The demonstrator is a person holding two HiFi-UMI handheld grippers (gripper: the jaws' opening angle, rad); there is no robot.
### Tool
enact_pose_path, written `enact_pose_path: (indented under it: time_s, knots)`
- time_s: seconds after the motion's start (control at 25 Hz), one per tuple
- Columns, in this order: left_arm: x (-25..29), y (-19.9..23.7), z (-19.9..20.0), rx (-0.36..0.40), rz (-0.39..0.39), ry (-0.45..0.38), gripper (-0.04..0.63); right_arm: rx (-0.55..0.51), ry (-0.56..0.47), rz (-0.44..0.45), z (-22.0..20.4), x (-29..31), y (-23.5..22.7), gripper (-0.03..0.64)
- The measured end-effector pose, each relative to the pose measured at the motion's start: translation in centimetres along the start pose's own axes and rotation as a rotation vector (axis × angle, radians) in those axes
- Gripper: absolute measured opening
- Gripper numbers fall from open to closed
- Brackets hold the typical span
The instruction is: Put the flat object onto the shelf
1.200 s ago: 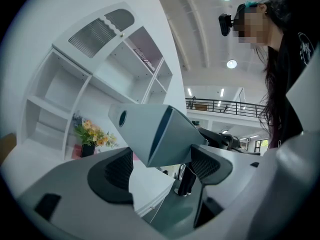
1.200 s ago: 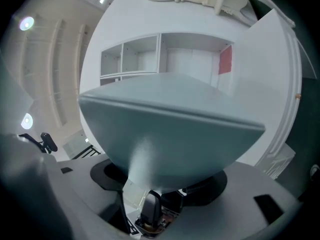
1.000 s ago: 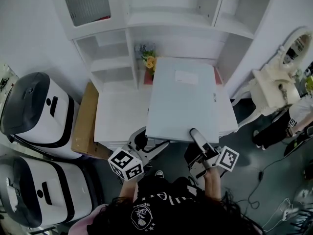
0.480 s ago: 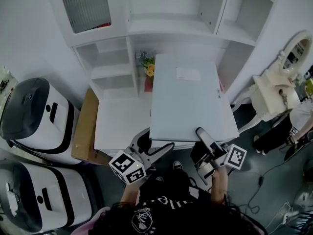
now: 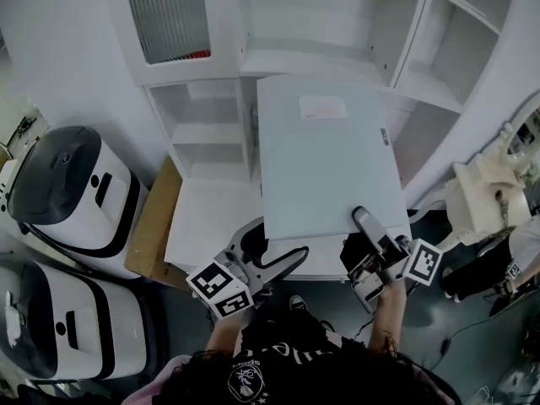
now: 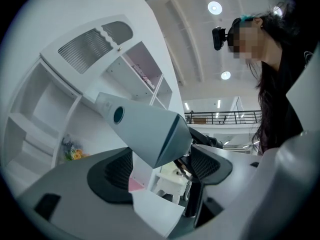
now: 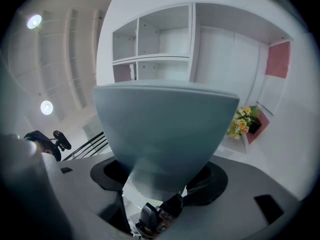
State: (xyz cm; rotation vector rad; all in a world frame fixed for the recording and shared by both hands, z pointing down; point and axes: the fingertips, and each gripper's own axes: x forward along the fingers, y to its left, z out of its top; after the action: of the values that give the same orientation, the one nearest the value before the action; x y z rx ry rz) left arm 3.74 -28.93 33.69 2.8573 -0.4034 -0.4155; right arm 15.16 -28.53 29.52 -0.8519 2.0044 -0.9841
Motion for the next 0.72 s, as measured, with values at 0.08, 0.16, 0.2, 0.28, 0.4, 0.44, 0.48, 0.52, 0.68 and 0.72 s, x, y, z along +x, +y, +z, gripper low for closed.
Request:
enact_pose_path:
  time_s: [0.08,0.16,0.2,0.28,0.4,0.44,0.48,0.52,0.68,0.72]
  knots:
    - [1.0,0.6,0.9,0.017,0.015,-0.015,0.373,-0.001,0.018,0.021,1.3,1.0,0.1,0.313]
    - [2.1,1.2,1.8,0.034,0.030,-0.031,0.373,0.002,0.035,0.043,2.7,2.0,0.0,0.313]
    - [2.5,1.6,2.3,0.042,0.037,-0.038,0.373,0.005,0.044,0.053,3.4,2.6,-0.1,0.313]
    - [3.4,2.4,3.1,0.061,0.050,-0.052,0.373,0.015,0.062,0.069,4.5,3.8,-0.3,0.313]
    - [4.9,3.6,4.2,0.096,0.070,-0.065,0.373,0.040,0.085,0.085,6.1,5.2,-0.8,0.313]
    - [5.3,4.0,4.5,0.106,0.076,-0.068,0.373,0.051,0.091,0.089,6.7,5.5,-1.1,0.313]
    - [5.8,4.3,4.7,0.113,0.082,-0.070,0.373,0.063,0.094,0.090,7.2,5.9,-1.5,0.313]
    - [6.3,4.7,4.9,0.118,0.087,-0.069,0.373,0.074,0.098,0.090,7.7,6.2,-1.8,0.313]
    - [7.9,5.7,4.7,0.125,0.107,-0.051,0.373,0.109,0.105,0.084,9.5,7.2,-2.9,0.313]
    - [8.3,5.8,4.7,0.126,0.108,-0.048,0.373,0.115,0.104,0.084,9.8,7.3,-3.1,0.313]
